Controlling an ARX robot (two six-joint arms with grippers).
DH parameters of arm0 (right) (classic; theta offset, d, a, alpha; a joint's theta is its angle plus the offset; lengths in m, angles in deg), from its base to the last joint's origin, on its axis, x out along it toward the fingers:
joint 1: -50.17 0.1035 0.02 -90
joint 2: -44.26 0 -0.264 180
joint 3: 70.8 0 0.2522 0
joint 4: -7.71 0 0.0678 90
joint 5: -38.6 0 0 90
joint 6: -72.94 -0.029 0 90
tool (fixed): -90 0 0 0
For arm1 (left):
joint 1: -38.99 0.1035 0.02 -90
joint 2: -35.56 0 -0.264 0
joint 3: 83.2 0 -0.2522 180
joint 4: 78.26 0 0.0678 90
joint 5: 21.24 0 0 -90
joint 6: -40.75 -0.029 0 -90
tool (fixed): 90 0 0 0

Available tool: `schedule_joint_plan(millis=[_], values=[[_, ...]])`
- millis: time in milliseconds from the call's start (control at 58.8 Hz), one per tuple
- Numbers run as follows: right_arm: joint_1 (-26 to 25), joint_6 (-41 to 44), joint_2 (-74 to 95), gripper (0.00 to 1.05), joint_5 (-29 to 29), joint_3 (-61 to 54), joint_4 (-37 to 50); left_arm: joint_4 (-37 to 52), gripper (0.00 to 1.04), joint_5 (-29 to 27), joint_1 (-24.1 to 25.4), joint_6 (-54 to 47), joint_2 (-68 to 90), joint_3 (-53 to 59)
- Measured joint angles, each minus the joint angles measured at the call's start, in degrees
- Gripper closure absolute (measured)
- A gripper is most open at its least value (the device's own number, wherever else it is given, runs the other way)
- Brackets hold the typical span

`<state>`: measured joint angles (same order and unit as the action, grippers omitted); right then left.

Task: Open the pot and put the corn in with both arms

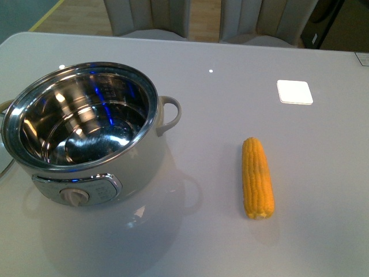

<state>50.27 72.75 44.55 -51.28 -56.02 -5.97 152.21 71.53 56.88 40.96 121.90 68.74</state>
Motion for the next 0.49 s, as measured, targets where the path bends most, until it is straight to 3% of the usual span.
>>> schedule_joint_plan(millis=[494], values=[[-0.02, 0.00, -0.02, 0.09, 0.00, 0.00, 0.00, -32.04, 0.07, -5.40, -10.03, -1.29, -46.64, 9.46]])
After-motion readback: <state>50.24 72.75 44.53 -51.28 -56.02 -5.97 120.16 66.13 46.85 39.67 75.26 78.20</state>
